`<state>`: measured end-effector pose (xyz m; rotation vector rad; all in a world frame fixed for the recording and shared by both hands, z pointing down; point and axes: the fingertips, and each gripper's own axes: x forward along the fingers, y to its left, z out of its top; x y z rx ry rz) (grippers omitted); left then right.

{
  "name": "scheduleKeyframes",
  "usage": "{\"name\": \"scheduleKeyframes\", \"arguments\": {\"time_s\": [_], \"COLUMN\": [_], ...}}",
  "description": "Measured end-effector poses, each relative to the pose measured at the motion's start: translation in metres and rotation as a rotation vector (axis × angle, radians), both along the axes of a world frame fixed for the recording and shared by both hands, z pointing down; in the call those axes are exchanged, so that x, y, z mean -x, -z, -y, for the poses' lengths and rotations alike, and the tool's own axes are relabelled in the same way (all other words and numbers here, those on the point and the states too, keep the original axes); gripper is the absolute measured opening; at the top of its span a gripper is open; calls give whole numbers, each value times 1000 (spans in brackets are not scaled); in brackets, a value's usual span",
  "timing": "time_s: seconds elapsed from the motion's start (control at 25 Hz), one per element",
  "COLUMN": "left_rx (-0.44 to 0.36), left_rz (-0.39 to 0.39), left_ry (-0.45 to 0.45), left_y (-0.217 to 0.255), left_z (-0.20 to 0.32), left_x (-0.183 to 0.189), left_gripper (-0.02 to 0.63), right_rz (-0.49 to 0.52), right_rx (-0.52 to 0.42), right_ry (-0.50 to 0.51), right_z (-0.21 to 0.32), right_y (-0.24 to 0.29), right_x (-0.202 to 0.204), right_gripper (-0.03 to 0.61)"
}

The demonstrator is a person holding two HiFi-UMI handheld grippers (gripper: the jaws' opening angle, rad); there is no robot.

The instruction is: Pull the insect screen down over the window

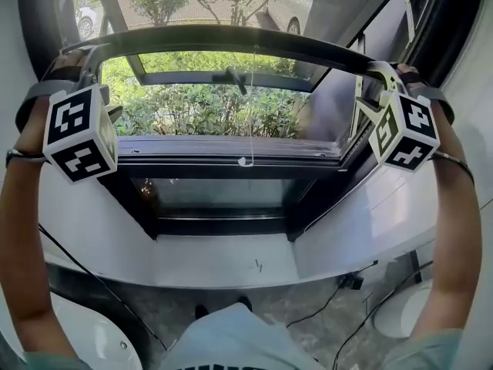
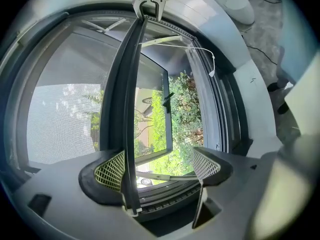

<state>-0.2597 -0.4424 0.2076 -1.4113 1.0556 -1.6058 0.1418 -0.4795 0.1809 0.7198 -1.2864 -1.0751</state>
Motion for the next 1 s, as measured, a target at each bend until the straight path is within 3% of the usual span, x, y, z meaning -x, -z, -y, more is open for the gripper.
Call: {"name": "scheduleKeyframes", "arguments": {"time_s": [0.36, 0.6, 1.0], "left_rx": [109, 213, 270], "left_rz": [-11, -8, -48], "left_ry": [2, 7, 13], "left_y": [-73, -148, -232], "left_z": [-7, -11, -15], "left_x": [-5, -5, -7], "left_gripper": [417, 417, 417], "right_rz": [20, -12, -4], "right_rx": [89, 170, 220], "right_ry": [-2, -9, -34], "right_z": [-4, -4, -6], "right_y": [-73, -148, -233], "right_x": [-4, -6, -6], "right_gripper": [222, 222, 222]}}
